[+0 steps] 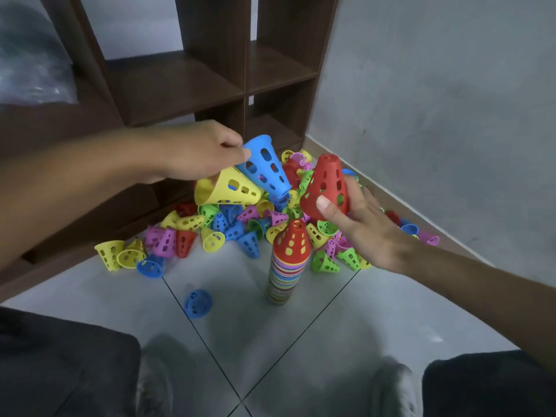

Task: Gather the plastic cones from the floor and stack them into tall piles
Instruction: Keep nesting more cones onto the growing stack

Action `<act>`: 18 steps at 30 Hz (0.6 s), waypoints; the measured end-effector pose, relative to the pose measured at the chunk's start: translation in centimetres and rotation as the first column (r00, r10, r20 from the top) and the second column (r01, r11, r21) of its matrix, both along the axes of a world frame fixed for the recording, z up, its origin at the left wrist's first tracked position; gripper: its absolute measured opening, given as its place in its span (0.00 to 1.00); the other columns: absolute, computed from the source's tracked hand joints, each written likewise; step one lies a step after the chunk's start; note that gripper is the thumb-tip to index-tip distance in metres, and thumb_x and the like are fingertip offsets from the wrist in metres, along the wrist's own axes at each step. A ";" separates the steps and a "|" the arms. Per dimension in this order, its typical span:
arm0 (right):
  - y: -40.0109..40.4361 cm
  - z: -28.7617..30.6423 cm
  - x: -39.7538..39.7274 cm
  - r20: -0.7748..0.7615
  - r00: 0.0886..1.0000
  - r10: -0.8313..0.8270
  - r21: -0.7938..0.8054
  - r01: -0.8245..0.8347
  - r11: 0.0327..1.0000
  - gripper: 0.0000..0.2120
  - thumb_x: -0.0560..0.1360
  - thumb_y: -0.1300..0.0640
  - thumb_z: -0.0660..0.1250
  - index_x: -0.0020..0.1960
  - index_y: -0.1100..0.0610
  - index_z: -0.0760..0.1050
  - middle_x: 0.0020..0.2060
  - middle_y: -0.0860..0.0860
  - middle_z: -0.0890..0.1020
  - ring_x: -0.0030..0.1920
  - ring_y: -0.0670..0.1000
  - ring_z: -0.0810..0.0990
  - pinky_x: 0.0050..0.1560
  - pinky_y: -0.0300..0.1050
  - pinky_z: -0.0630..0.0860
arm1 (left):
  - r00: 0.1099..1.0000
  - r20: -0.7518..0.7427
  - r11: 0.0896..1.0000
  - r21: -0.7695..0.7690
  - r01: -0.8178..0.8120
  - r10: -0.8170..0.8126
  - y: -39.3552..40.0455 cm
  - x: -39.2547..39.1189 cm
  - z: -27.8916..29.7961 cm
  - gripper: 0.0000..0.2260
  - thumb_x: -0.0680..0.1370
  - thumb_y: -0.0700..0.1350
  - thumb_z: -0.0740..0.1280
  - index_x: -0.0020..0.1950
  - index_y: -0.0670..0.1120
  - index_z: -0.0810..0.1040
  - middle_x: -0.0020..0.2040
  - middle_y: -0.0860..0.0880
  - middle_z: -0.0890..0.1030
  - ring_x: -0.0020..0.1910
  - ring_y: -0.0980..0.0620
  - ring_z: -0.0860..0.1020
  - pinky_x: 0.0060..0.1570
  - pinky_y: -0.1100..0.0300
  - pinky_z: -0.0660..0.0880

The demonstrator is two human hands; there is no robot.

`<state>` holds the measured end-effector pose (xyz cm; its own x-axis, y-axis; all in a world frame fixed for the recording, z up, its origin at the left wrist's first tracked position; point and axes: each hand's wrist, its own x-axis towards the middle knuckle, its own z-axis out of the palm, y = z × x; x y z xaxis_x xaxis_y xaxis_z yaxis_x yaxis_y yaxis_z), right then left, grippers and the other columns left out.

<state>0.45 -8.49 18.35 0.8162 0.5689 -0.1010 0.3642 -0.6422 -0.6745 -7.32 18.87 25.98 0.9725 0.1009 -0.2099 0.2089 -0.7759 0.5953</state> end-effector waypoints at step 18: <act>1.1 -6.8 -0.6 -0.036 0.987 0.157 -0.307 -0.160 0.938 0.34 0.70 0.25 0.53 0.73 0.33 0.52 0.60 0.52 0.64 0.67 0.53 0.60 0.69 0.57 0.66 | 0.979 -0.200 0.972 0.219 0.090 -0.045 -1.2 2.9 -2.3 0.17 0.85 0.52 0.59 0.44 0.43 0.77 0.32 0.48 0.71 0.28 0.55 0.68 0.28 0.63 0.63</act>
